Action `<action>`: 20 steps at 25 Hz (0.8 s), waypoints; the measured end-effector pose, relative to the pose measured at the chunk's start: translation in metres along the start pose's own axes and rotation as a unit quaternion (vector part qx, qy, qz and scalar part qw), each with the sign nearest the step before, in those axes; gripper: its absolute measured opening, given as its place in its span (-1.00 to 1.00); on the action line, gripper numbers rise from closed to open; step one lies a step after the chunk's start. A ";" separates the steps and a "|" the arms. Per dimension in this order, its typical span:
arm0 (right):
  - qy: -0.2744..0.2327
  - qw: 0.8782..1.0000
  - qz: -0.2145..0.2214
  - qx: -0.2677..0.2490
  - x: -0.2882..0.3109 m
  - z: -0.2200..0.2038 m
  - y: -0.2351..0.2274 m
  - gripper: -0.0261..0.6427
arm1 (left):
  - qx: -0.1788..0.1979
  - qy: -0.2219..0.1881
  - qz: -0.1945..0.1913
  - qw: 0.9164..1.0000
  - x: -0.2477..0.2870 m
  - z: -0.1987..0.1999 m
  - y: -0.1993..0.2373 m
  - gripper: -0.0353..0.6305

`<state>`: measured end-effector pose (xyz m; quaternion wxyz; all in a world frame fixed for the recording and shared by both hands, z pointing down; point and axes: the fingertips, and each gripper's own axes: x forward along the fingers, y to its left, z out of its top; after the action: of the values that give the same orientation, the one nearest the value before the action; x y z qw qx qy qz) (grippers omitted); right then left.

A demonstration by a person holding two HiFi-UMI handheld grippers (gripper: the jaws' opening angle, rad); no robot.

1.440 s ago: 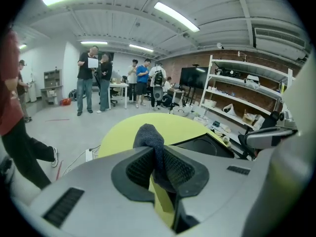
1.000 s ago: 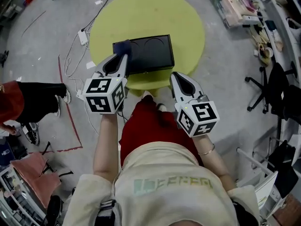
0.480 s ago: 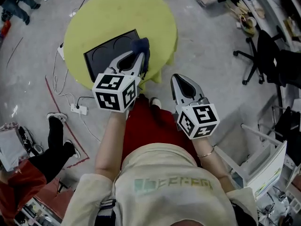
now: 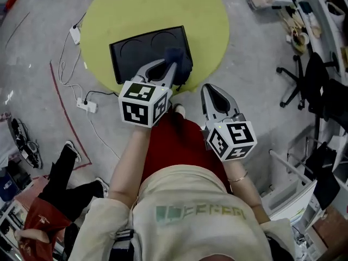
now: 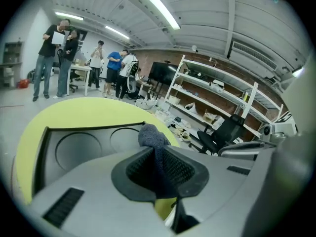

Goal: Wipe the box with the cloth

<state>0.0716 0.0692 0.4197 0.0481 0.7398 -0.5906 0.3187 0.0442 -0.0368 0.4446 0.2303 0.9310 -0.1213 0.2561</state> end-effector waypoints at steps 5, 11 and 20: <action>0.019 0.998 0.047 -0.027 0.034 0.006 0.040 -0.81 | -0.035 -0.009 0.045 0.998 -0.034 -0.008 0.049 -0.71; 0.033 0.994 0.089 -0.052 0.058 0.009 0.081 -0.81 | -0.060 -0.019 0.088 0.994 -0.073 -0.017 0.088 -0.71; 0.042 0.986 0.140 -0.083 0.073 0.005 0.132 -0.81 | -0.080 -0.036 0.153 0.984 -0.131 -0.033 0.129 -0.71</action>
<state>-0.0382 -0.0335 0.4143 0.0886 0.6290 -0.7104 0.3030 -0.1238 -0.1180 0.4474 0.2578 0.8885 -0.2905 0.2443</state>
